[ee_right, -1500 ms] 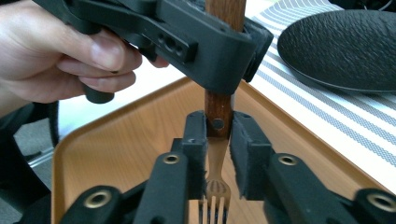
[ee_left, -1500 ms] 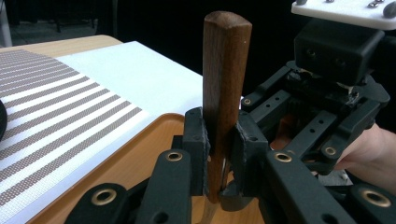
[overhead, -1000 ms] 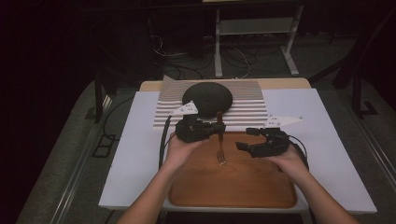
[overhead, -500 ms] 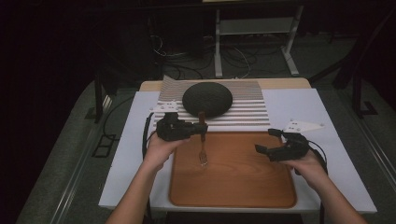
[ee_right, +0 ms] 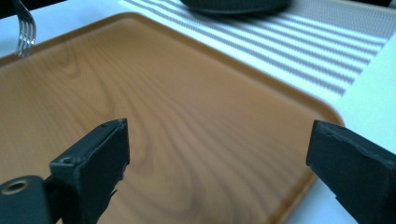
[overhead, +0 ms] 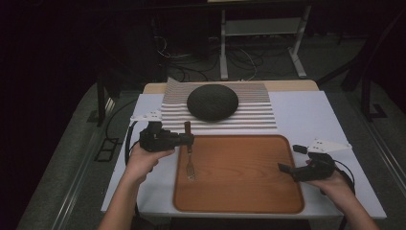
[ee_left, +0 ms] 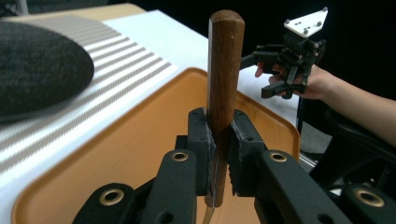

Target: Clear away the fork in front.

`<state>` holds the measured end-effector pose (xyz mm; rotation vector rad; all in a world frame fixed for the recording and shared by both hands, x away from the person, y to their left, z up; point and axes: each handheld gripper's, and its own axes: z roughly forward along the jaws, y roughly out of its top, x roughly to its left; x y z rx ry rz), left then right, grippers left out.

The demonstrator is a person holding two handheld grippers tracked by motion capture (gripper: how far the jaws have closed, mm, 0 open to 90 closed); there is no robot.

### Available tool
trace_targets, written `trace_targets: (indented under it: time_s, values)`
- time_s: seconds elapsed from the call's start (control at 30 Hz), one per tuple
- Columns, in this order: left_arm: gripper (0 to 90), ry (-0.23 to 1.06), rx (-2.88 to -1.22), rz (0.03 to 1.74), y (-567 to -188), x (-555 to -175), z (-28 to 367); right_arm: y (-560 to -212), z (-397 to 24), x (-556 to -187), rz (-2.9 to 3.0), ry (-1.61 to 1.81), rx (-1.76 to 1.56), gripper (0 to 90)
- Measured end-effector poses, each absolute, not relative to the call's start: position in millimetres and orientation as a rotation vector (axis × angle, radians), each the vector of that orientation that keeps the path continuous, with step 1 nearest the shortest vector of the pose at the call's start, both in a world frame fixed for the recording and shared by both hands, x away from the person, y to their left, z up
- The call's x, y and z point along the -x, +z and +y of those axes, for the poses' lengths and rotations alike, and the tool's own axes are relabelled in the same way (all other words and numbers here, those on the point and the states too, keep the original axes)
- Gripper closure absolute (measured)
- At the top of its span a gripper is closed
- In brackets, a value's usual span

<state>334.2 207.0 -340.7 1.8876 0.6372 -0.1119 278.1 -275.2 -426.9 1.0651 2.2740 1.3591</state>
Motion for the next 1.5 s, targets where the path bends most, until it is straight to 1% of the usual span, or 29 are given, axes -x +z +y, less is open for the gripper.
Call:
trace_targets:
  time_s: [0.13,0.23,0.43,0.47,0.63,0.83,1.2,1.4,1.5]
  values:
    - [80.8,-0.124,-1.895,0.65,-341,-330,212,-432,-281,-271,2.283,1.345,-1.084,5.1]
    - [80.8,-0.157,-1.912,0.663,-345,-327,217,-434,-282,-272,2.282,1.325,-1.087,4.9]
    - [80.5,-0.179,-1.957,0.681,-359,-332,211,-434,-280,-273,2.279,1.322,-1.076,4.5]
    - [80.4,-0.188,-1.943,0.683,-361,-334,210,-434,-280,-273,2.279,1.321,-1.073,4.5]
    - [79.0,-0.151,-1.947,0.692,-365,-338,204,-435,-280,-274,2.28,1.324,-1.07,4.5]
    - [77.2,-0.14,-1.955,0.702,-385,-352,186,-434,-280,-275,2.269,1.328,-1.069,4.5]
    - [75.0,-0.232,-2.101,0.728,-425,-362,146,-435,-281,-275,2.267,1.326,-1.077,4.5]
    - [74.8,-0.246,-2.155,0.745,-440,-364,140,-434,-280,-276,2.264,1.323,-1.077,4.5]
    - [72.7,-0.234,-2.173,0.751,-442,-364,139,-435,-280,-276,2.265,1.319,-1.074,4.5]
